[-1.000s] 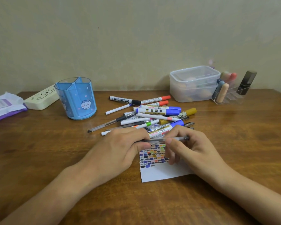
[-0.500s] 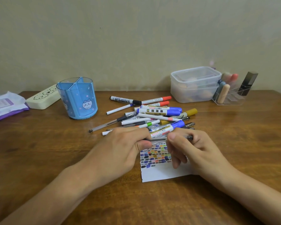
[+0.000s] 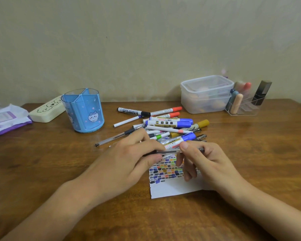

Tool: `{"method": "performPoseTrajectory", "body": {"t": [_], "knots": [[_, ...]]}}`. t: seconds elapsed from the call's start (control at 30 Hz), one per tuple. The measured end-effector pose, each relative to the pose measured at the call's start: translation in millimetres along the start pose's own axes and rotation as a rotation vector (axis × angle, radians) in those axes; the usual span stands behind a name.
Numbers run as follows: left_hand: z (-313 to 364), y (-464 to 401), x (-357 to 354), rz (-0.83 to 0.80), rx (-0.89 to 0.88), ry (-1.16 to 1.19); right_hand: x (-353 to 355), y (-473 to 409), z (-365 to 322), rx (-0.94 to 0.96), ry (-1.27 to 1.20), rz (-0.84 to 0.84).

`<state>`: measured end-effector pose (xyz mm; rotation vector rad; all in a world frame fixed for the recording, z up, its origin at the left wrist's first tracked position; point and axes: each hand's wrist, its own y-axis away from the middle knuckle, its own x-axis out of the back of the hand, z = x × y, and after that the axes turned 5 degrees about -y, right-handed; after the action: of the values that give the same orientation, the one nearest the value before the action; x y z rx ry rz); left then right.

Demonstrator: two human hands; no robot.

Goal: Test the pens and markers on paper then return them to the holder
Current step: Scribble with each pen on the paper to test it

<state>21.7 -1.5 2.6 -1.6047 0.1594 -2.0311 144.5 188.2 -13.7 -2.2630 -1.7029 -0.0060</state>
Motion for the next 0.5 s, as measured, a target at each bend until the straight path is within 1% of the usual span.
{"method": "performPoseTrajectory", "body": {"t": [0.13,0.27,0.33,0.43,0.5], "knots": [[-3,-1,3,0.056,0.001,-0.026,-1,0,0,-0.023,0.047,-0.003],[-3,1,5,0.045,0.011,-0.043,-1,-1,-1,-0.052,0.055,-0.007],[-6,1,9,0.054,0.035,-0.055,2,-3,-1,-0.034,0.057,0.034],[-21,1,22,0.169,0.155,-0.066,11,-8,0,0.057,0.132,0.165],[-40,3,33,0.212,0.305,-0.107,20,-12,7,0.113,0.311,0.21]]}}
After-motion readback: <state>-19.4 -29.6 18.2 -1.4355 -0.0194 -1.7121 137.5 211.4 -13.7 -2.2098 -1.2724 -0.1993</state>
